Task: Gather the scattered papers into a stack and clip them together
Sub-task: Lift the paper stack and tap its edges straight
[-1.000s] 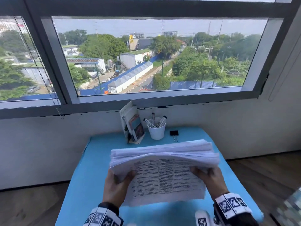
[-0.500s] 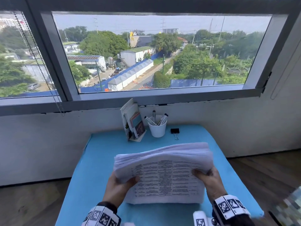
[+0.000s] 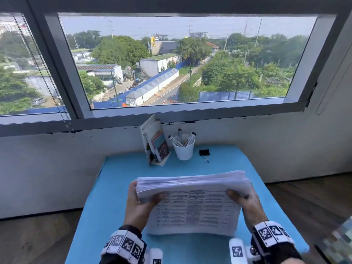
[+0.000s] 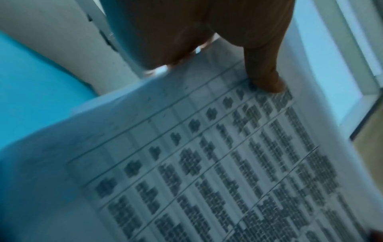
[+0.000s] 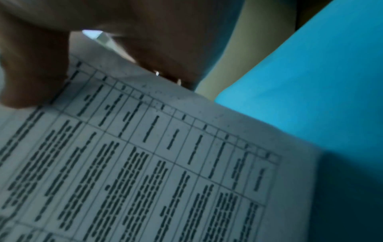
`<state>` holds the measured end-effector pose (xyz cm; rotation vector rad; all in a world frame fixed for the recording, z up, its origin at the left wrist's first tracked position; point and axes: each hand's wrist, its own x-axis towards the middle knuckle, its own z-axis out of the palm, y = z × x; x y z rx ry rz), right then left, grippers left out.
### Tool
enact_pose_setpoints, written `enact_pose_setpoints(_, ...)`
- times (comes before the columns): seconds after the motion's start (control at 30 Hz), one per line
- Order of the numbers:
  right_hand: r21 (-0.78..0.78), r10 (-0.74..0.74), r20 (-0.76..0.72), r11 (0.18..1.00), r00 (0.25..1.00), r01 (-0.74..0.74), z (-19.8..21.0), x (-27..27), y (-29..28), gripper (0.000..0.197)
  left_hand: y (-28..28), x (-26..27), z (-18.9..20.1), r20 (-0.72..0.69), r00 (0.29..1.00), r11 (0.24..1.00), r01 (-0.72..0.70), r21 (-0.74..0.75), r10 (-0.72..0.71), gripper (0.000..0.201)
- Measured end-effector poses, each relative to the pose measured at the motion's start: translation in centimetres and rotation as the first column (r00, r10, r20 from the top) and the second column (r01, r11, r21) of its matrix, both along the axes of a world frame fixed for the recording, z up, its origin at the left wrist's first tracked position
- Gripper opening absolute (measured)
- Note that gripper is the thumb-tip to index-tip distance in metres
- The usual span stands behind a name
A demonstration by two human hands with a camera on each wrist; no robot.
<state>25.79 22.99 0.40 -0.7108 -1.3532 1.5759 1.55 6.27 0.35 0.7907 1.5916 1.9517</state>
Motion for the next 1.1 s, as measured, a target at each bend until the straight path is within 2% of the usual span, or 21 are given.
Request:
enact_pose_setpoints(0.07,-0.067,0.028,0.063,0.997,0.998,-0.024,-1.0,-0.2,-0.5,0.084,0.1,0.4,-0.7,0.037,0.999,1.0,0.019,-0.01,-0.019,0.087)
enact_pose_setpoints(0.1,-0.098,0.036,0.073,0.995,0.997,-0.029,-1.2,-0.4,-0.6,0.086,0.1,0.6,-0.7,0.047,0.999,1.0,0.021,-0.017,-0.02,0.084)
enact_pose_setpoints(0.2,-0.131,0.028,0.008,0.991,1.0,-0.026,-1.3,0.1,-0.4,0.086,-0.5,0.6,0.1,0.037,0.999,0.999,0.035,0.021,-0.036,0.049)
enact_pose_setpoints(0.23,-0.124,0.021,-0.015,0.992,1.0,-0.023,-1.1,0.4,-0.1,0.085,-0.7,0.4,0.4,0.024,0.999,0.999,0.035,0.033,-0.035,0.051)
enact_pose_setpoints(0.27,-0.103,0.02,-0.018,0.994,1.0,-0.022,-0.9,0.7,-0.1,0.084,-1.0,0.3,0.4,0.007,0.998,0.998,0.055,0.039,-0.056,0.058)
enact_pose_setpoints(0.33,-0.078,0.032,-0.004,0.996,0.999,-0.032,-1.2,0.7,0.2,0.094,-1.1,0.3,-0.3,-0.007,0.996,0.996,0.087,0.029,-0.087,0.088)
enact_pose_setpoints(0.4,-0.09,0.042,0.023,0.995,0.999,-0.04,-1.3,0.3,0.2,0.105,-0.8,0.5,-1.3,0.053,0.992,0.993,0.117,0.006,-0.117,0.11)
enact_pose_setpoints(0.5,-0.054,0.033,0.019,0.998,0.999,-0.032,-0.6,0.3,0.6,0.1,-0.6,0.5,-0.9,0.085,0.986,0.99,0.142,0.027,-0.144,0.108)
enact_pose_setpoints(0.57,-0.004,0.03,0.022,1.0,0.999,-0.03,0.0,0.4,0.7,0.096,-0.7,-0.1,-0.8,0.031,0.994,0.994,0.11,-0.016,-0.109,0.1)
enact_pose_setpoints(0.67,-0.024,0.041,0.027,0.999,0.999,-0.041,-0.3,0.3,0.6,0.097,-0.5,0.2,-1.1,0.008,0.993,0.99,0.118,-0.071,-0.118,0.093)
enact_pose_setpoints(0.7,-0.024,0.04,0.035,0.999,0.999,-0.04,-0.3,0.2,0.5,0.093,-0.3,0.3,-1.1,0.036,0.993,0.989,0.117,-0.094,-0.115,0.088)
enact_pose_setpoints(0.77,-0.01,0.043,0.03,0.999,0.999,-0.043,0.1,0.1,0.7,0.089,-0.1,0.7,-0.1,0.06,0.992,0.992,0.111,-0.056,-0.107,0.061)
enact_pose_setpoints(0.8,-0.007,0.047,0.029,0.999,0.998,-0.047,0.3,0.3,0.8,0.085,-0.1,0.6,0.3,0.06,0.992,0.993,0.113,-0.039,-0.11,0.056)
enact_pose_setpoints(0.87,-0.003,0.054,0.007,0.999,0.999,-0.054,0.7,0.8,1.0,0.064,-0.2,0.0,0.6,0.046,0.993,0.994,0.107,0.001,-0.107,0.068)
enact_pose_setpoints(0.9,0.0,0.051,0.002,0.999,0.999,-0.051,0.6,1.0,0.9,0.061,-0.3,0.1,0.7,0.028,0.995,0.995,0.098,0.015,-0.098,0.071)
enact_pose_setpoints(0.93,-0.008,0.054,0.004,0.999,0.999,-0.054,0.1,1.0,0.7,0.069,-0.3,0.3,0.6,0.033,0.995,0.996,0.092,0.022,-0.092,0.074)
enact_pose_setpoints(1.0,-0.038,0.04,0.03,0.999,0.999,-0.039,-0.6,0.8,0.3,0.097,-0.1,0.9,0.1,0.073,0.992,0.995,0.101,0.005,-0.101,0.077)
enact_pose_setpoints(1.07,-0.044,0.002,0.029,0.999,1.0,-0.001,-0.9,0.7,0.2,0.105,0.0,1.3,0.3,0.112,0.989,0.995,0.097,0.03,-0.1,0.067)
enact_pose_setpoints(1.1,-0.043,-0.007,0.031,0.999,0.999,0.008,-0.6,0.8,0.2,0.105,0.0,1.2,0.4,0.117,0.989,0.996,0.082,0.035,-0.086,0.069)
